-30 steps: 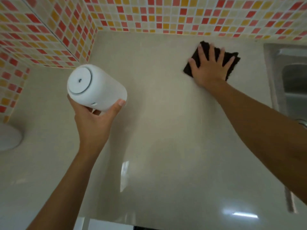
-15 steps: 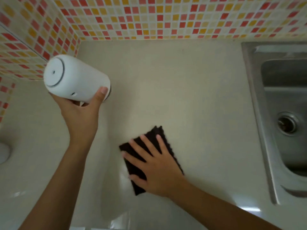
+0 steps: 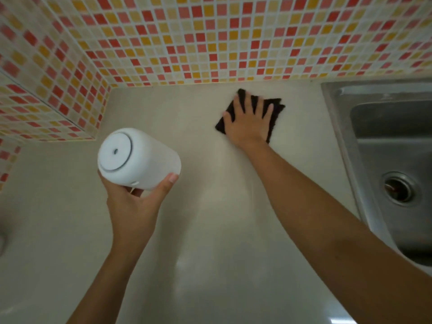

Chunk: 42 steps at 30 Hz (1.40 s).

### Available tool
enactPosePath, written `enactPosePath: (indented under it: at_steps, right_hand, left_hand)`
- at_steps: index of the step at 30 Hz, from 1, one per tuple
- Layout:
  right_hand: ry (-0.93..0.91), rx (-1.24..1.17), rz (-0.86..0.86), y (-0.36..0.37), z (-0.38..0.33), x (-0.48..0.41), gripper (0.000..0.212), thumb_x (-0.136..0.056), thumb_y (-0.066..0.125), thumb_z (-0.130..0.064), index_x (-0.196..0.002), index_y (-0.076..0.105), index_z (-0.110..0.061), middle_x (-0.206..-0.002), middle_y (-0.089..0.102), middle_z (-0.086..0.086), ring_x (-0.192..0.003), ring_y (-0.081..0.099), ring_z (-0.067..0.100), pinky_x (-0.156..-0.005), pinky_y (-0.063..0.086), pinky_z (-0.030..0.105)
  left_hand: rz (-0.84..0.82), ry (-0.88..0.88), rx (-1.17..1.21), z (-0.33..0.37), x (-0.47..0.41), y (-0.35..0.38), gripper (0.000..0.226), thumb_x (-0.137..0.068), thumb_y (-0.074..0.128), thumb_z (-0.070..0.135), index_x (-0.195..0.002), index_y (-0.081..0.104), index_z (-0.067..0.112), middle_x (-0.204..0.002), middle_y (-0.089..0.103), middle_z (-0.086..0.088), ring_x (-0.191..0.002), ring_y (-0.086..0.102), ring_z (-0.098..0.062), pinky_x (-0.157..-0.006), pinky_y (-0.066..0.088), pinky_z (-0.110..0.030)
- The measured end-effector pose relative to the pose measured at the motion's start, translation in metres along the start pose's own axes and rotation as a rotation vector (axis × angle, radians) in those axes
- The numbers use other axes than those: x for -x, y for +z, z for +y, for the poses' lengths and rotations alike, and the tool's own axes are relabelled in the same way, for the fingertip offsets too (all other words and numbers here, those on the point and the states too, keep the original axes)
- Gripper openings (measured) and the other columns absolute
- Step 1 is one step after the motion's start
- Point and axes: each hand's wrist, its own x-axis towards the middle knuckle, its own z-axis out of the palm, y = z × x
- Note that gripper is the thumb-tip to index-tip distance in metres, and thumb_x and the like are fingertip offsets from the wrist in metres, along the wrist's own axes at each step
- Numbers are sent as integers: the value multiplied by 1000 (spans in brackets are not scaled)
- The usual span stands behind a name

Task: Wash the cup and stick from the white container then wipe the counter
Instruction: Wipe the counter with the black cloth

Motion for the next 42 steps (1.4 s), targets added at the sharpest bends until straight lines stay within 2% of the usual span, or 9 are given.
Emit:
enactPosePath:
  at_steps: [2, 4, 12, 17, 24, 29, 33, 38, 42]
  right_hand:
    - [-233, -5, -48, 4, -28, 12, 65, -96, 11, -59, -154, 2, -30, -162, -1, -2, -148, -5, 29, -116, -10, 53]
    - [-295, 20, -78, 2, -25, 3, 66, -96, 12, -61, -153, 5, -31, -162, 2, -4, -148, -2, 25, -117, -8, 51]
    - [77, 49, 35, -27, 136, -19, 69, -95, 10, -63, -154, 4, -29, -162, 2, 0, -148, -1, 26, -118, -3, 50]
    - [206, 44, 59, -14, 94, 1, 67, -96, 8, -58, -154, 1, -25, -162, 0, 4, -147, -3, 32, -117, -4, 53]
    - [-333, -85, -49, 30, -40, 190, 65, -96, 26, -57, -153, 15, -28, -162, 9, 2, -148, 2, 32, -117, 1, 54]
    - [-441, -26, -145, 21, 44, 325, 66, -94, 32, -62, -152, 17, -35, -161, 12, -3, -148, 6, 25, -117, 9, 53]
    - [-265, 84, 4, 6, 123, 237, 65, -92, 33, -62, -150, 24, -34, -158, 24, 1, -145, 20, 30, -117, 10, 54]
    - [88, 101, 53, -15, 166, 86, 69, -93, 10, -66, -153, 10, -32, -161, 11, 3, -147, 7, 32, -118, 0, 54]
    - [62, 71, 57, -5, 128, 113, 67, -95, 10, -62, -153, 8, -30, -162, 9, 5, -147, 5, 34, -117, 1, 55]
  left_hand:
    - [-16, 8, -6, 2, 2, 6, 99, -65, 83, 25, -147, 28, 19, -141, 49, 5, -125, 52, -6, -103, 48, -32]
    - [-27, 21, -10, 4, 2, 10, 99, -65, 84, 23, -147, 28, 18, -142, 49, 5, -126, 52, -7, -103, 48, -31]
    - [19, 14, -13, -4, 10, -14, 93, -64, 81, 25, -144, 35, 13, -138, 51, 3, -117, 54, 5, -97, 48, -15]
    - [-23, -27, -34, -21, 7, -19, 95, -68, 84, 23, -146, 30, 15, -141, 51, 3, -124, 54, -7, -101, 50, -33]
    - [-16, 34, -16, -20, -6, 4, 94, -75, 81, 23, -147, 23, 11, -145, 45, 0, -127, 50, -5, -94, 48, -14]
    - [-21, 12, 55, -25, -9, 24, 93, -76, 82, 25, -146, 23, 9, -144, 44, -1, -128, 50, -5, -101, 47, -23]
    - [-84, 2, 50, -27, -4, 33, 93, -75, 83, 22, -146, 24, 10, -140, 49, 3, -122, 54, 0, -97, 49, -19]
    - [-133, 10, 5, -29, 9, 37, 94, -74, 84, 26, -145, 25, 13, -134, 51, 10, -117, 54, 8, -93, 48, -14]
    - [-151, 11, -9, -28, 14, 39, 95, -73, 84, 31, -145, 25, 14, -137, 51, 8, -120, 53, 4, -97, 49, -20]
